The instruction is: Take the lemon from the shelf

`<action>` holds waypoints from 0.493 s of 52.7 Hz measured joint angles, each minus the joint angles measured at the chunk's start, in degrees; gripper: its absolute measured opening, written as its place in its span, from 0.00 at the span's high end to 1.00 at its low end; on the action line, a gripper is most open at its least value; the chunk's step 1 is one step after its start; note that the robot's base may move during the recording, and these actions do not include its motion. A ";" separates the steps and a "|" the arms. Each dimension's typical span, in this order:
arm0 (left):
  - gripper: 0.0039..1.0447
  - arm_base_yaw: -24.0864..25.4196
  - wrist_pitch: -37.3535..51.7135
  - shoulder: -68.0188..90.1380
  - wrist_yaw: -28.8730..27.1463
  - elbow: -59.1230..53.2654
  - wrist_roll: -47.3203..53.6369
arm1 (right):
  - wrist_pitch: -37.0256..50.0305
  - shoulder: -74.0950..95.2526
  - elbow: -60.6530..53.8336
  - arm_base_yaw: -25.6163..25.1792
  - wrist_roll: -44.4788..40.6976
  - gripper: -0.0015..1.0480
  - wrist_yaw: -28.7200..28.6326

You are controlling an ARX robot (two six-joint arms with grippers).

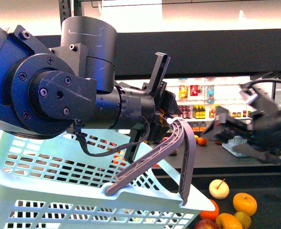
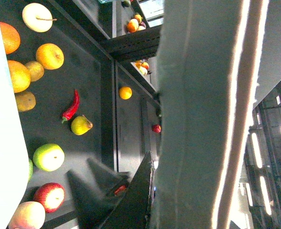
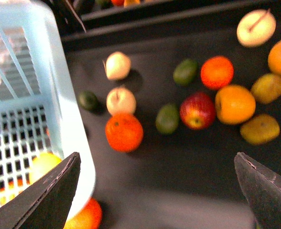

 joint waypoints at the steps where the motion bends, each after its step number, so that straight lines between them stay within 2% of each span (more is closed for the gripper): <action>1: 0.94 0.00 0.00 0.00 0.00 0.00 0.02 | 0.17 0.37 -0.57 0.04 -0.52 0.07 -0.02; 11: 0.94 0.02 0.00 0.00 -0.17 0.00 0.04 | 3.87 9.38 -6.54 2.71 -6.58 0.07 3.10; 26: 0.94 -0.02 0.00 0.00 -0.04 0.00 0.02 | 7.15 22.53 -3.93 9.68 -7.48 0.07 7.41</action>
